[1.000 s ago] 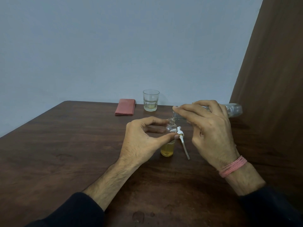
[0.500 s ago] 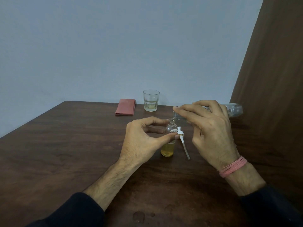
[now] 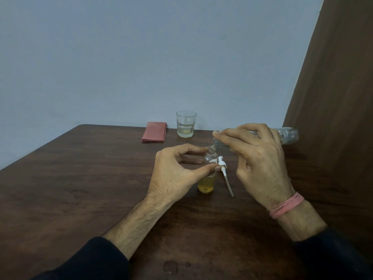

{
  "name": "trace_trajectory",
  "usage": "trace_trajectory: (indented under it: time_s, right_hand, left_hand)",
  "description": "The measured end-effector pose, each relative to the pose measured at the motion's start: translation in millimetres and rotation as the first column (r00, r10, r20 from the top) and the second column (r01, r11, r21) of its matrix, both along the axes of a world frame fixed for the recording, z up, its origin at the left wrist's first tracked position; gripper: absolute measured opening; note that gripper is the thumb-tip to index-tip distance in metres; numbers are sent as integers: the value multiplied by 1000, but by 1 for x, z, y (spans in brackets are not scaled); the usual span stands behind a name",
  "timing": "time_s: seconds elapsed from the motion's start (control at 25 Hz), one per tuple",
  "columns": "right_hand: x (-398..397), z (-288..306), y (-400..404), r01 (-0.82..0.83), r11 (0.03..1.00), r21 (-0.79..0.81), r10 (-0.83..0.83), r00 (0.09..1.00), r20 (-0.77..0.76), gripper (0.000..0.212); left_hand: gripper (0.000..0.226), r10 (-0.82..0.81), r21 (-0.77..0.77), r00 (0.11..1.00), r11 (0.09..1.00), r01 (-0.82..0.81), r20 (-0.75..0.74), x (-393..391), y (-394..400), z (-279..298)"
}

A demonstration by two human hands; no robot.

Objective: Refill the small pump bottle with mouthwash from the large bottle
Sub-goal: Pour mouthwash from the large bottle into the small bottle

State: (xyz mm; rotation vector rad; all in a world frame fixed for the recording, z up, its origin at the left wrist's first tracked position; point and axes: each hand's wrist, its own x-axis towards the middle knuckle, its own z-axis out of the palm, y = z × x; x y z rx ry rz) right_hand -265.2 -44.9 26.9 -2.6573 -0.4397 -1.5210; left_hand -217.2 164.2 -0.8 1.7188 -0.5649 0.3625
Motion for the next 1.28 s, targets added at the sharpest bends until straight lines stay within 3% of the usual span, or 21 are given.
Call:
trace_trajectory:
  time_s: [1.28]
  right_hand:
    - [-1, 1, 0, -3, 1000, -4, 3, 1000, -3, 73]
  left_hand:
    - [44, 14, 11, 1000, 1000, -14, 16, 1, 0, -2]
